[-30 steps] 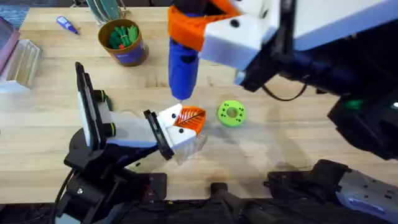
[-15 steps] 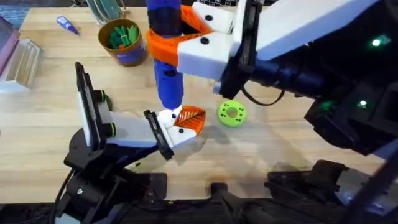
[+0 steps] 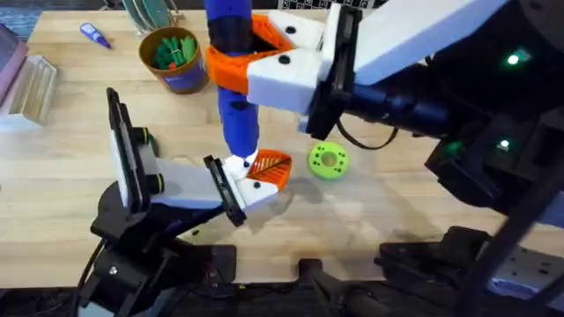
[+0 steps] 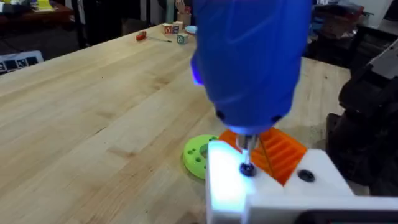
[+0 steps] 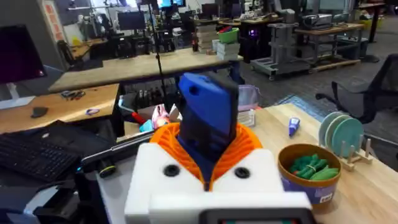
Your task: Pick up the gripper from the table and insert it into the empty holder that is missing its gripper. Then pick up a screw, insert it into the mounting hole, and use the screwdriver to tighten it. Finally, clean up the table by picking up the vegetable and placing it into the bucket.
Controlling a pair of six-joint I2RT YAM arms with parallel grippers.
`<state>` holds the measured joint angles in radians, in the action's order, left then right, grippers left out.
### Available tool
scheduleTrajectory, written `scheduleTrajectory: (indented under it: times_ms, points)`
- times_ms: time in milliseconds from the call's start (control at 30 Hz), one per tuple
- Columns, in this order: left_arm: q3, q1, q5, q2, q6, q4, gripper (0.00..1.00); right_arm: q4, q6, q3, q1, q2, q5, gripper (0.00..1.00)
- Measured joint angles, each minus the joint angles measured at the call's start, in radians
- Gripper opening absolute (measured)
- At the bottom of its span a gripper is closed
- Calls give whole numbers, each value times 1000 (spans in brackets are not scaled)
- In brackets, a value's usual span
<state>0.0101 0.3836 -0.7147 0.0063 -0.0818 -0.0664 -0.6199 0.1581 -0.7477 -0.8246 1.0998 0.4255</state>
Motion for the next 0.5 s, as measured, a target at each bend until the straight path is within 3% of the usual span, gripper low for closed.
scheduleTrajectory:
  times_ms: [500]
  points:
    - [0,0,0,0,0,0,6,37,3,0,0,0,-3,24]
